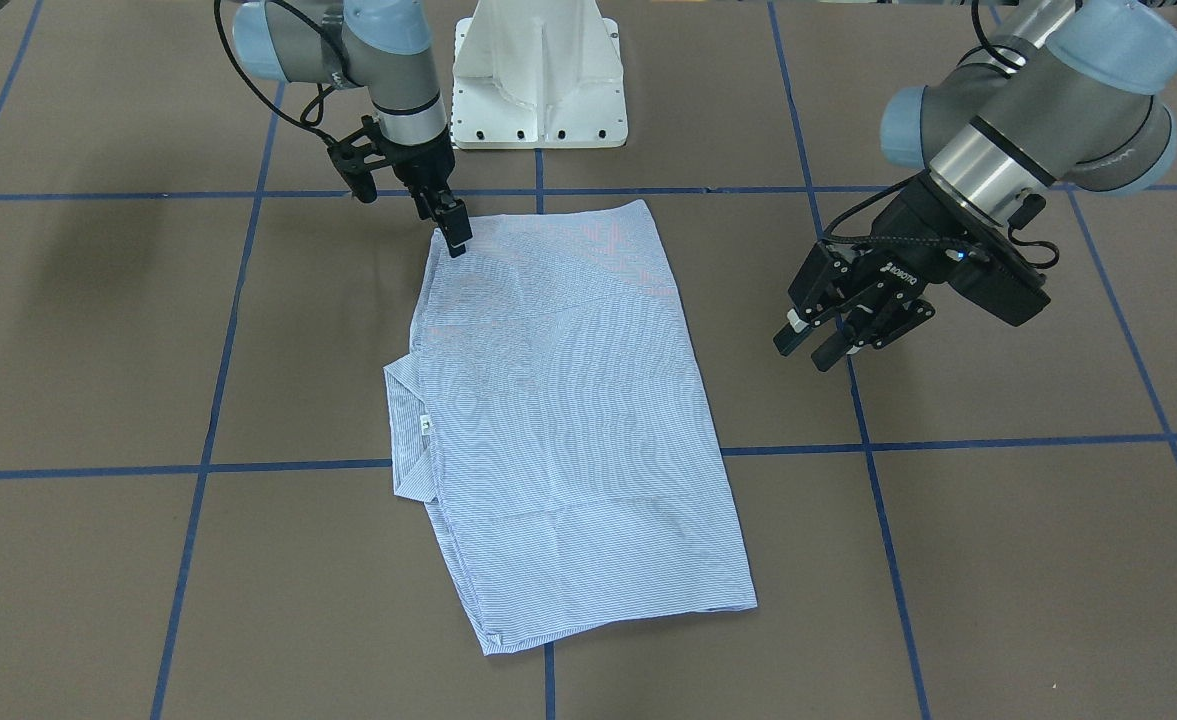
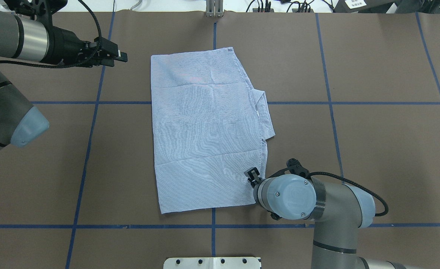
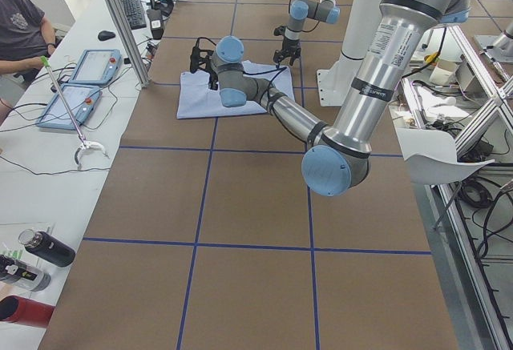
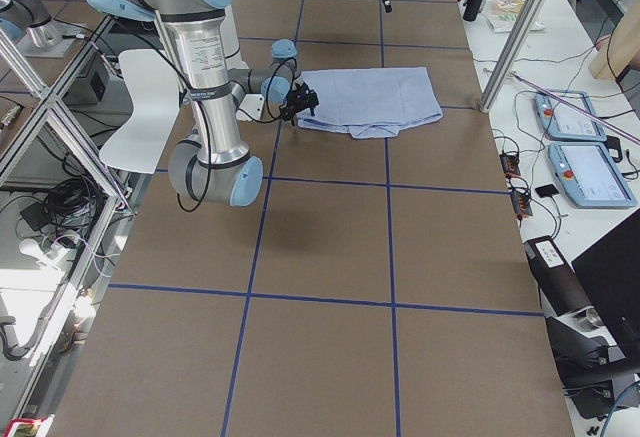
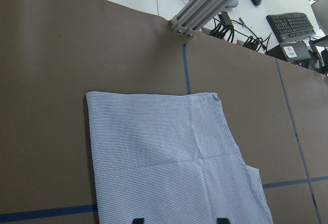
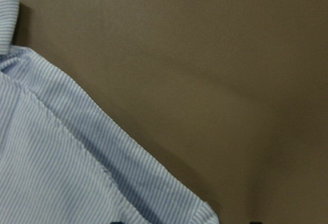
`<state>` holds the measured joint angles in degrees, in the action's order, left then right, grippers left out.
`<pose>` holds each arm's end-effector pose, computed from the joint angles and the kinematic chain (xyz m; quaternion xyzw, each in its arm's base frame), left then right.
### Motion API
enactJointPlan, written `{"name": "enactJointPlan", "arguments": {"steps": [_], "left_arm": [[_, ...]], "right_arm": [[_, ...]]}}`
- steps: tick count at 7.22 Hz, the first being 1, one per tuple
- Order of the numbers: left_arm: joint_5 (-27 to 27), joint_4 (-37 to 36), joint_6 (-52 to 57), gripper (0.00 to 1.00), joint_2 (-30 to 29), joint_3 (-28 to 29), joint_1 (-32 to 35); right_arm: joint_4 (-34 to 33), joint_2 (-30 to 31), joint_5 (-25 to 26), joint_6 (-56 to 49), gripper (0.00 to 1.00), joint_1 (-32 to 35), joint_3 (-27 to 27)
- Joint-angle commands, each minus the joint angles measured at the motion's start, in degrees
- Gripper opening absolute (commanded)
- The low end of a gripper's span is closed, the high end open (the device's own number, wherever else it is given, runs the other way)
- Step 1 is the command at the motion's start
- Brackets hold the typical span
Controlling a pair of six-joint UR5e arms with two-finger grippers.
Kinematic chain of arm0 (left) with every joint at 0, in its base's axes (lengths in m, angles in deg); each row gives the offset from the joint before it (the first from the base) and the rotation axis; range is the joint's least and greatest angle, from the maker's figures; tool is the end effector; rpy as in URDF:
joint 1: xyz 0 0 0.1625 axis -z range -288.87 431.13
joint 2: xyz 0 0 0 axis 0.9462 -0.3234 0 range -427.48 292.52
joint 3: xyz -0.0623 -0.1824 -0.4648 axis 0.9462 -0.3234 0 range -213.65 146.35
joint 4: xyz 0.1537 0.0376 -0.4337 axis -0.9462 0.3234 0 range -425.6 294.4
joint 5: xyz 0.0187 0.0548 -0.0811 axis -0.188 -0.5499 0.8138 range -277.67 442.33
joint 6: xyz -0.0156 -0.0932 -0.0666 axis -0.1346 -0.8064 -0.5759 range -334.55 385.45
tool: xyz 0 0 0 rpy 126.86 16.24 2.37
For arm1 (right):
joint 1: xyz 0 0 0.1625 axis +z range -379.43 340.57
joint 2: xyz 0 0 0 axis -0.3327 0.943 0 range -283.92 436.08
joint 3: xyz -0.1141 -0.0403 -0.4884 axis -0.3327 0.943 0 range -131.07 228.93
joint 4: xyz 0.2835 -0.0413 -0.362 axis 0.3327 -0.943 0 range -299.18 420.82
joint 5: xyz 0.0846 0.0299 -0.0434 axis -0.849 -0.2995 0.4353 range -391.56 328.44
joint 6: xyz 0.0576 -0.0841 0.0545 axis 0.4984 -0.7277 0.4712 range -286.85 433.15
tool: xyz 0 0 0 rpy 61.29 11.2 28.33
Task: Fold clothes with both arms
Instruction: 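Move the right gripper to the shirt corner nearest the robot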
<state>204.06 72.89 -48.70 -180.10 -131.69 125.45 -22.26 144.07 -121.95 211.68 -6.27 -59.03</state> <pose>0.3430 -0.6021 0.3222 0.1798 0.6226 -0.0799 0.7574 -0.6318 -0.2838 0.3513 -0.1238 -0.3782 0.4693 0.7883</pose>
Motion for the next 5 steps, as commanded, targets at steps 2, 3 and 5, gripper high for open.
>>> {"name": "enactJointPlan", "arguments": {"steps": [2,3,5], "left_arm": [[0.00,-0.07,-0.03,0.56,0.82,-0.75,0.00],[0.00,-0.07,-0.12,0.56,0.82,-0.75,0.00],[0.00,-0.07,-0.12,0.56,1.52,-0.75,0.00]], "right_arm": [[-0.06,0.04,0.04,-0.19,0.30,-0.68,0.82],[-0.06,0.04,0.04,-0.19,0.00,-0.51,0.56],[-0.58,-0.14,-0.39,-0.28,0.00,-0.07,0.12]]}}
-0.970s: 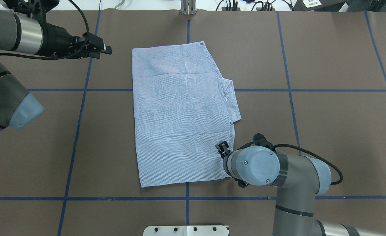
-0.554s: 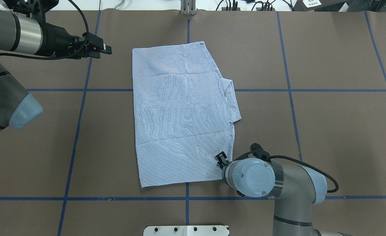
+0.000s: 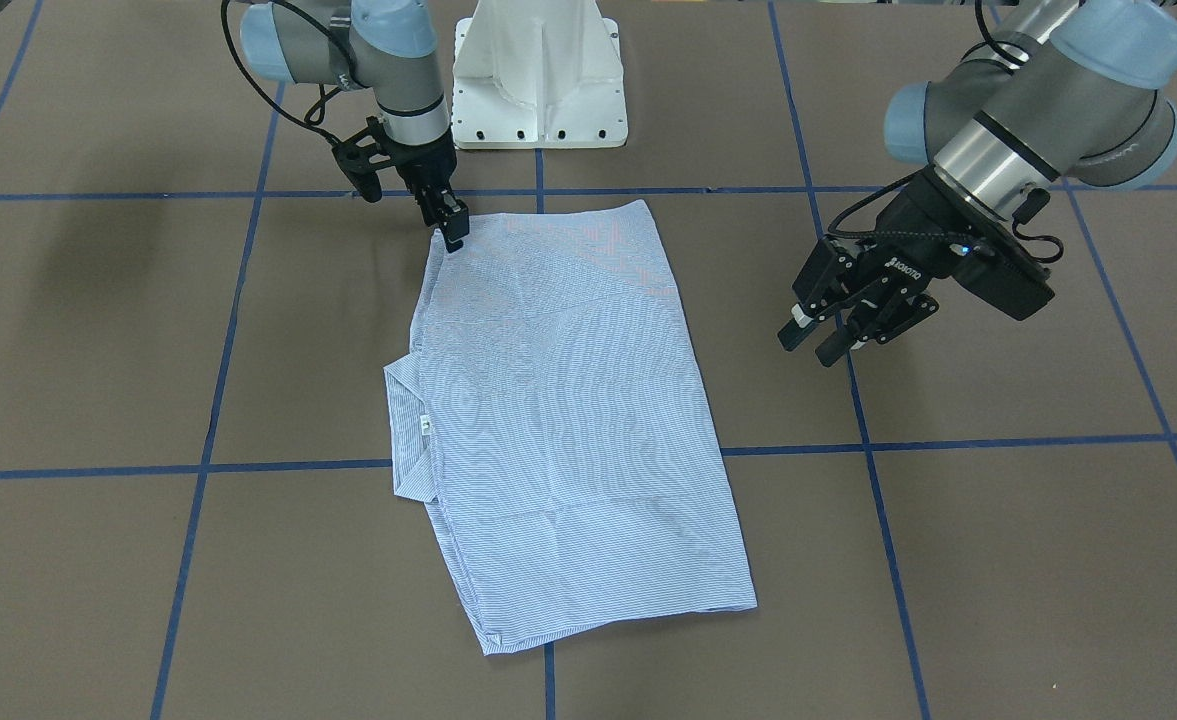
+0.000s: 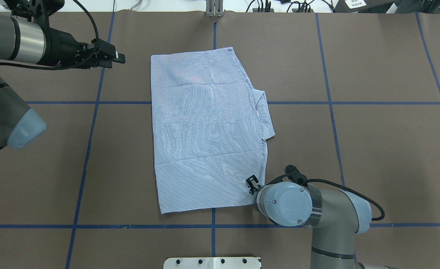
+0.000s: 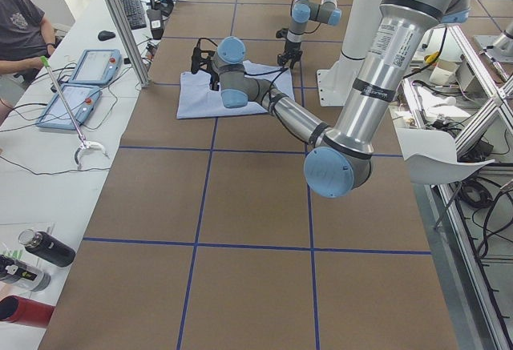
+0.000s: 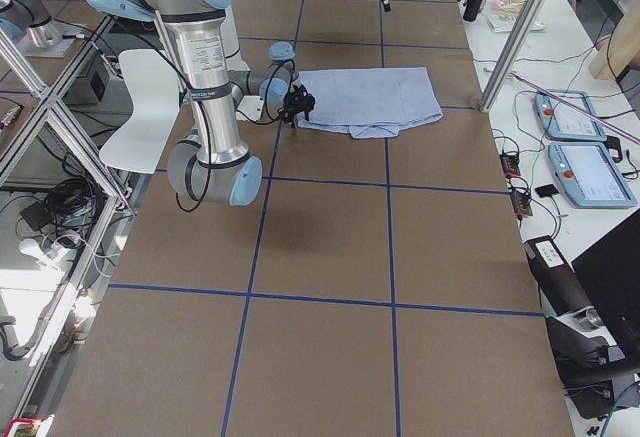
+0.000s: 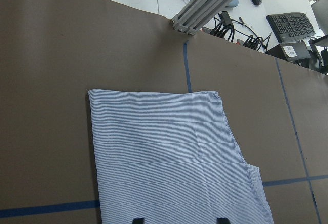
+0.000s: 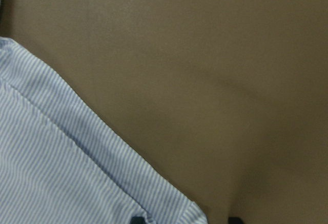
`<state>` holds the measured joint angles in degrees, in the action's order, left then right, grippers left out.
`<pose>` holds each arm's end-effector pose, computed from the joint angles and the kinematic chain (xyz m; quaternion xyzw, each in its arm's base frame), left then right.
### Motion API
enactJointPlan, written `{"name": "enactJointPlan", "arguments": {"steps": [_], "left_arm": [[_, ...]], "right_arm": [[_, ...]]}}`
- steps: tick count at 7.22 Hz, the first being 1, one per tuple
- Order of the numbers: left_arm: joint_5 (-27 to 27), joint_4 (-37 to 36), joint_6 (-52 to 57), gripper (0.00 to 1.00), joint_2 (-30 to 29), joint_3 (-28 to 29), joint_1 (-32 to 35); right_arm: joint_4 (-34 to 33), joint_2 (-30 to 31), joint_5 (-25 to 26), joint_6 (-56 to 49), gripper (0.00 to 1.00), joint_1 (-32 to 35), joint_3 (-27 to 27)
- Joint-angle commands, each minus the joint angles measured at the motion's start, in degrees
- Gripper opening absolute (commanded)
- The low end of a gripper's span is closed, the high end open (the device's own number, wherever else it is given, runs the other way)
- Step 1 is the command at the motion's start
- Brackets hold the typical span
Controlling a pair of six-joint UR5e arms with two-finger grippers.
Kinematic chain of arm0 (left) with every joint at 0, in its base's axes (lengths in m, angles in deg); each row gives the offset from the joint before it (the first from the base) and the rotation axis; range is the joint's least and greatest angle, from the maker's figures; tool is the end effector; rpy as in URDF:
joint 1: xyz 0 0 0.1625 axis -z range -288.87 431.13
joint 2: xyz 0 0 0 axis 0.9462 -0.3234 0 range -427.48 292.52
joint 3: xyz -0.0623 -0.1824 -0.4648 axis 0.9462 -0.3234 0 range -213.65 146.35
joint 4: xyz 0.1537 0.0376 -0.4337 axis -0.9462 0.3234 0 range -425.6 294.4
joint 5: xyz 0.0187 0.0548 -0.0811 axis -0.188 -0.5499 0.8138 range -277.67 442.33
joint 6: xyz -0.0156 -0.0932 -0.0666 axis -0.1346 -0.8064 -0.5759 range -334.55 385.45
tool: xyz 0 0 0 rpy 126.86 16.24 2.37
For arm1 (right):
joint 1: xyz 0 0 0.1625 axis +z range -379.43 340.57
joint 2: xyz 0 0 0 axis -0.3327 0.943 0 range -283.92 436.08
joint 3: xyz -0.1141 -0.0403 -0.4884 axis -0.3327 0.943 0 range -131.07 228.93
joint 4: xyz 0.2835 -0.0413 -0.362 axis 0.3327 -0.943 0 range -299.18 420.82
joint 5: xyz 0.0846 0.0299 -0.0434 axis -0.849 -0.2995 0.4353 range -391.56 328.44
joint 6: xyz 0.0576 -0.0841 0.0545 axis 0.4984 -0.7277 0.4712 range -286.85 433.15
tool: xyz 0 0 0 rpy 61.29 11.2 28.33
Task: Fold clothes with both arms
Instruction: 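Lower the left gripper to the other near corner while the right gripper waits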
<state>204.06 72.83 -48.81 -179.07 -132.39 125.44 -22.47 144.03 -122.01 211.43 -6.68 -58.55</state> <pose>0.3393 -0.5967 0.3285 0.1772 0.6211 -0.0819 0.7591 -0.6362 -0.2797 0.3555 -0.1232 -0.3729 0.4657 0.7930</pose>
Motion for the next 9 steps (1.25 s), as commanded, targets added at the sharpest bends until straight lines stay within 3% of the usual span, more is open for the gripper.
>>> {"name": "enactJointPlan", "arguments": {"steps": [1,5,6,8,9], "left_arm": [[0.00,0.09,-0.01,0.56,1.02,-0.57,0.00],[0.00,-0.17,-0.80,0.57,1.56,-1.97,-0.35],[0.87,-0.26,-5.76,0.57,1.38,-2.77,-1.40],[-2.35,-0.09,-19.02,0.57,2.86,-6.70,-9.81],[-4.72,-0.09,-25.35,0.59,8.18,-11.87,-15.06]], "right_arm": [[-0.47,-0.01,-0.34,-0.03,0.00,0.42,-0.36],[-6.78,-0.54,-0.60,-0.21,0.00,0.87,-4.83],[-8.80,-0.54,-0.43,-0.21,0.00,-0.44,-6.58],[-10.31,-0.71,-0.16,-0.03,0.00,-1.94,-8.35],[-10.31,-0.63,-0.07,-0.03,0.00,-2.30,-9.23]]}}
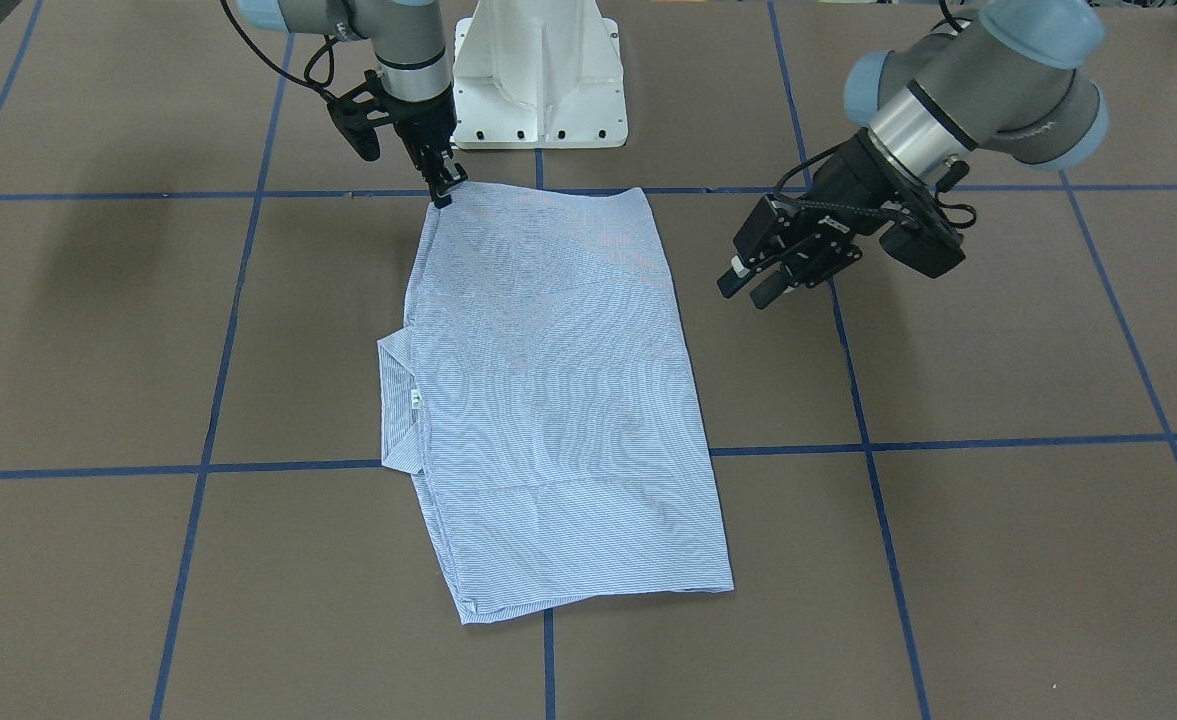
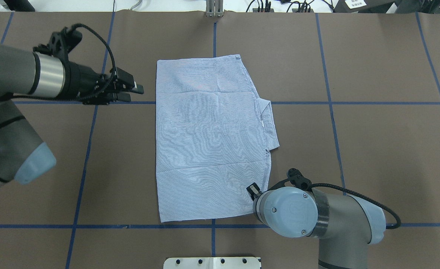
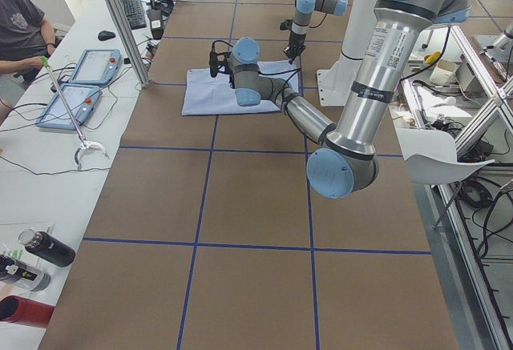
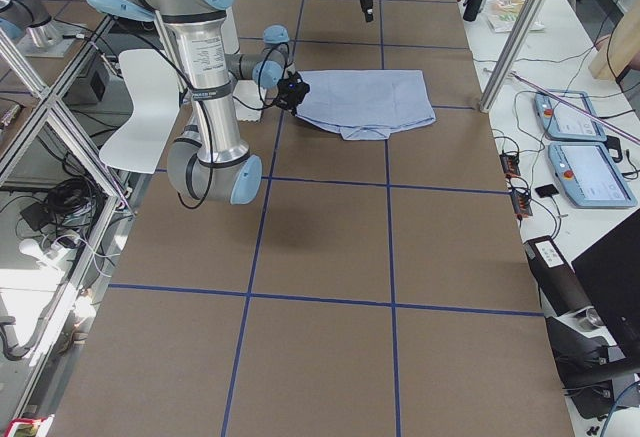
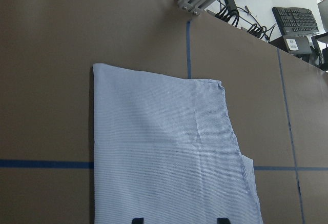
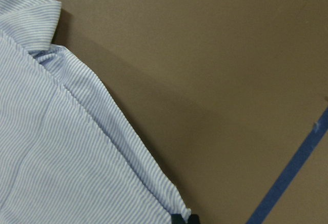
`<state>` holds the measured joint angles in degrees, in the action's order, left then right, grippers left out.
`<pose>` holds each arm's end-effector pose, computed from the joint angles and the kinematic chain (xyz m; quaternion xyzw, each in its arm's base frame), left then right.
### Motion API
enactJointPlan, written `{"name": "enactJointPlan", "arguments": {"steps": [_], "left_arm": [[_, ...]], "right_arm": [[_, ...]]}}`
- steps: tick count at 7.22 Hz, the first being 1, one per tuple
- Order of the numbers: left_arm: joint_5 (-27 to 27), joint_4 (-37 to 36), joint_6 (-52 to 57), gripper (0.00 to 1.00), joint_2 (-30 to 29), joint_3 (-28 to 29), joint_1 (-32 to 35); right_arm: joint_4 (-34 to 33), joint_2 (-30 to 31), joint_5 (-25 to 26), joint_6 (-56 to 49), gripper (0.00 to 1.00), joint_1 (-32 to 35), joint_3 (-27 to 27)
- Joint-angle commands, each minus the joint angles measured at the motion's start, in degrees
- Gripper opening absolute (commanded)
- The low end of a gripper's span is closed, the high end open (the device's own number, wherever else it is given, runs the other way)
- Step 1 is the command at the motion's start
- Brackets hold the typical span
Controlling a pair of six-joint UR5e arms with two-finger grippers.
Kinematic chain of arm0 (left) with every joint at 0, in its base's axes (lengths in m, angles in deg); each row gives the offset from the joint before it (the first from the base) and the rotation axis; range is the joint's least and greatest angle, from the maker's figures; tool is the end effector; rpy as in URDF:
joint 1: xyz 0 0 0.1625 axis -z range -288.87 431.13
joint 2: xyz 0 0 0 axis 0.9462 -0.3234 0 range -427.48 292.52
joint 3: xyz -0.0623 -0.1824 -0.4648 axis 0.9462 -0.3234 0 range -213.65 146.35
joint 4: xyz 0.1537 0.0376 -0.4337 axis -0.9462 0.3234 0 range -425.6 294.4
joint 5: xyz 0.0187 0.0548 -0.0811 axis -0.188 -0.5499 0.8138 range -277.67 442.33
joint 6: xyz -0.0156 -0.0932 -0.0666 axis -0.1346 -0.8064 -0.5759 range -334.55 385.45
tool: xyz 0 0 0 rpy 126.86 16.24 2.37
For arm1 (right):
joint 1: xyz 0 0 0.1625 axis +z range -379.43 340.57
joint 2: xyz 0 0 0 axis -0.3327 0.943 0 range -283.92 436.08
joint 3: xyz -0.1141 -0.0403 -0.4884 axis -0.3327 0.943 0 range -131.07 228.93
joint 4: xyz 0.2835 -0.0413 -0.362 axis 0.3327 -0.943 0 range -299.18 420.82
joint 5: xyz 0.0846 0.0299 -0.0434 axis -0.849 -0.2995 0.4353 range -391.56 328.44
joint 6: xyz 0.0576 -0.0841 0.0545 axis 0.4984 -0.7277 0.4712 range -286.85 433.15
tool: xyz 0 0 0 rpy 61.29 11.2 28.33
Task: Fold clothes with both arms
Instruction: 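Lower the left gripper to the other near corner while the right gripper waits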
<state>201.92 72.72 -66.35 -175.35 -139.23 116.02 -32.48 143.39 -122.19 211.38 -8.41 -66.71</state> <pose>0.3975 -0.5036 0.3135 0.0528 0.6595 -0.1362 0.7373 -0.6031 -0.2520 0.3077 -0.1270 -0.3614 0.4548 0.8040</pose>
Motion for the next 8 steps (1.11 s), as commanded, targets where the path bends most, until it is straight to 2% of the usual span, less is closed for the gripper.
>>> {"name": "enactJointPlan", "arguments": {"steps": [1,2,3,4,5,8], "left_arm": [[-10.18,-0.07,-16.65,0.62,7.21,-7.60,-13.43],[-21.57,-0.42,-24.05,0.62,8.72,-7.63,-24.47],[-27.68,-0.60,-29.61,0.61,9.69,-8.15,-31.28],[-30.27,-1.21,-34.53,0.61,11.01,-7.81,-36.40],[-33.77,-2.17,-34.93,0.60,11.98,-7.63,-38.71],[-34.51,-3.15,-35.02,0.60,13.22,-6.93,-39.35]], "right_arm": [[-0.30,-0.07,0.19,0.02,0.00,-0.82,-1.08],[-0.39,0.37,0.71,0.02,0.00,-1.87,-0.82],[-0.39,0.02,0.89,0.02,0.00,-1.97,-0.90],[-0.39,0.02,0.89,0.02,0.00,-2.23,-0.90],[-0.30,0.11,0.89,0.02,0.00,-2.41,-0.82],[-0.39,0.19,0.89,0.02,0.00,-2.32,-0.73]]}}
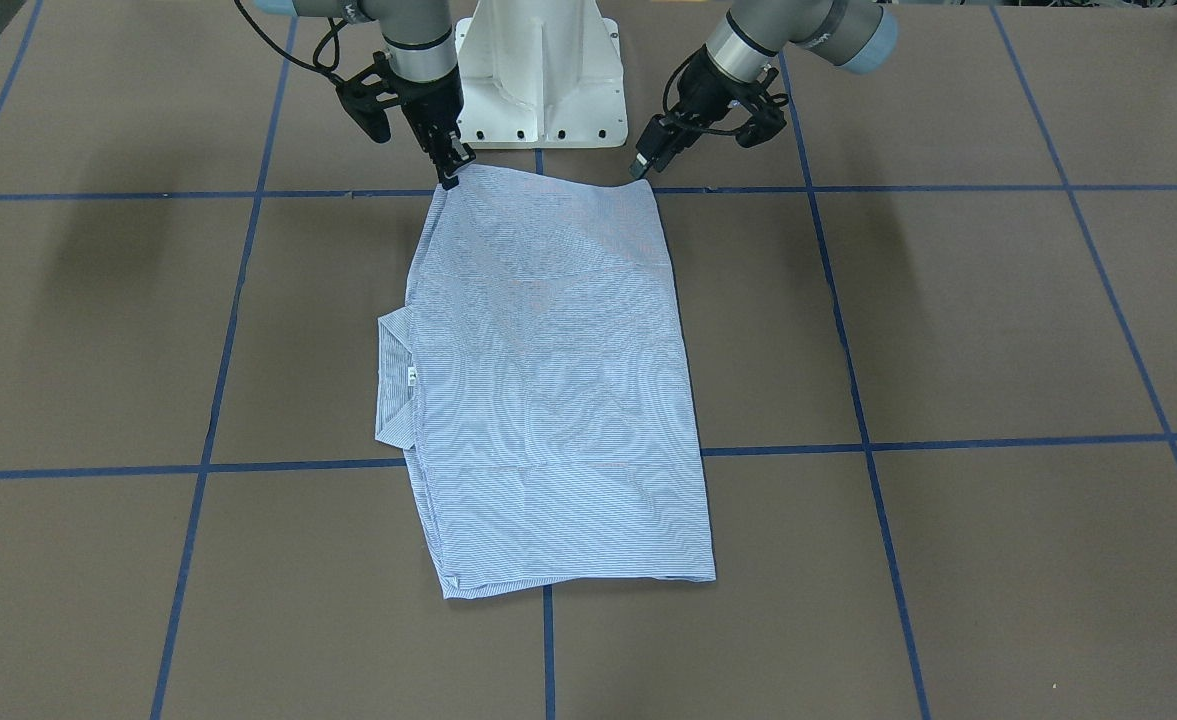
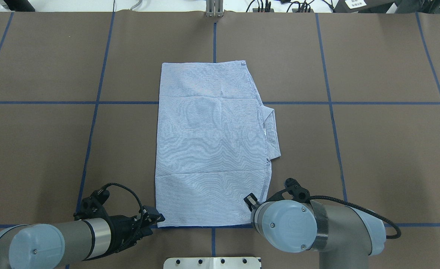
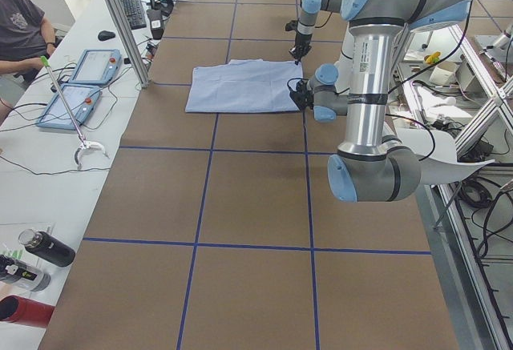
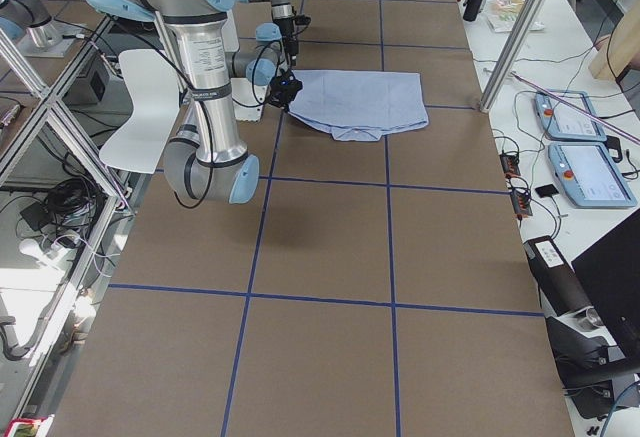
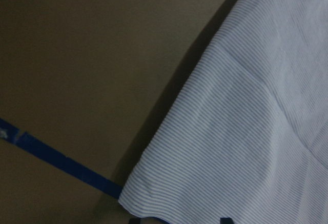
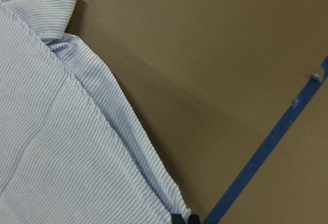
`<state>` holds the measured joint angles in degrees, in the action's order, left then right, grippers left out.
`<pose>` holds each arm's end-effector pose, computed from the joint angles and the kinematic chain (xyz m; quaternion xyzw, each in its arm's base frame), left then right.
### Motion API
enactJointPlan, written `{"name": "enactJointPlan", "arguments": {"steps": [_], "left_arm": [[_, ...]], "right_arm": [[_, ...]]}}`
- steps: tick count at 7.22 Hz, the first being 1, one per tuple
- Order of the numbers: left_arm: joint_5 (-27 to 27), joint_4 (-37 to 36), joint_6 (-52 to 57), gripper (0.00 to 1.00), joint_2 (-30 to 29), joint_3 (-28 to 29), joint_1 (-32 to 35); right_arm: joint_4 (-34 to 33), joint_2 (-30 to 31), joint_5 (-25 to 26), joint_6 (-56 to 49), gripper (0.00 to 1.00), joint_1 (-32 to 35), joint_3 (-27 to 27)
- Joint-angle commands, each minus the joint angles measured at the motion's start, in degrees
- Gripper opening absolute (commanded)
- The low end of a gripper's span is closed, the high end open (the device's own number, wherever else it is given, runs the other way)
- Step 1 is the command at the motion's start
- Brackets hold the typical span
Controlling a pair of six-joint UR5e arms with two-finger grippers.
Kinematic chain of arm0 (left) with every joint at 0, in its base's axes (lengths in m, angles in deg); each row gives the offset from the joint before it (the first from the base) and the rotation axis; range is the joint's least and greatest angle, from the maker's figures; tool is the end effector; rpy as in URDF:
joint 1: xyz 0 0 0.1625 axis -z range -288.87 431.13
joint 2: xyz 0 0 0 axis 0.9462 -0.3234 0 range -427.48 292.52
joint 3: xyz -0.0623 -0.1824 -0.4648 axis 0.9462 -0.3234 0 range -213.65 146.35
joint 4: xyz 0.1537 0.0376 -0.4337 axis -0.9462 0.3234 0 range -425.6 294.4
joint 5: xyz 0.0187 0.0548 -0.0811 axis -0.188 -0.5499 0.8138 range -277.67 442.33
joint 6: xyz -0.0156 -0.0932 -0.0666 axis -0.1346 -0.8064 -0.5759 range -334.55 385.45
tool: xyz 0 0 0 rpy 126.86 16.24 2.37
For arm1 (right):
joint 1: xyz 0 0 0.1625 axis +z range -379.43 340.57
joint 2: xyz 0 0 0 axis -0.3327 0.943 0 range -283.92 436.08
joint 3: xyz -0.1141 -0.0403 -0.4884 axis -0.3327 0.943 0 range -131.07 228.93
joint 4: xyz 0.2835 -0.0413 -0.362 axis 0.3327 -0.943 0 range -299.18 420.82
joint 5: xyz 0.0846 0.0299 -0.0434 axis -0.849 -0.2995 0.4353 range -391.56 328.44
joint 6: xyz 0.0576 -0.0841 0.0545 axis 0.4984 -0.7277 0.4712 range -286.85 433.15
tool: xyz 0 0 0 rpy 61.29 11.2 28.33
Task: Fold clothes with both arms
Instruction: 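Lower the left gripper to the other near corner while the right gripper waits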
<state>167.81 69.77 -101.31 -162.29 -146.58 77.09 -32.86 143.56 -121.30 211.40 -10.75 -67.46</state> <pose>0.5547 -0.2011 0.3963 -0.1275 0.5822 -0.3143 0.7390 -0.6080 -0.2282 0.3048 -0.1282 -0.3627 0.4408 0.8110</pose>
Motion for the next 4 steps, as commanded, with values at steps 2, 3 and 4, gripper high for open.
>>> {"name": "enactJointPlan", "arguments": {"steps": [2,3,4], "left_arm": [[-0.31,-1.06,-0.07,0.60,-0.98,1.56,-0.86],[-0.22,-3.33,0.02,0.59,-2.37,1.57,-0.87],[-0.22,-3.79,0.02,0.59,-3.00,1.74,-0.87]], "right_arm": [[-1.50,-0.16,0.00,-0.09,0.00,0.10,-0.15],[-1.50,-0.16,0.00,0.00,0.00,0.10,-0.16],[-1.50,-0.16,0.00,-0.09,0.00,0.10,-0.16]]}}
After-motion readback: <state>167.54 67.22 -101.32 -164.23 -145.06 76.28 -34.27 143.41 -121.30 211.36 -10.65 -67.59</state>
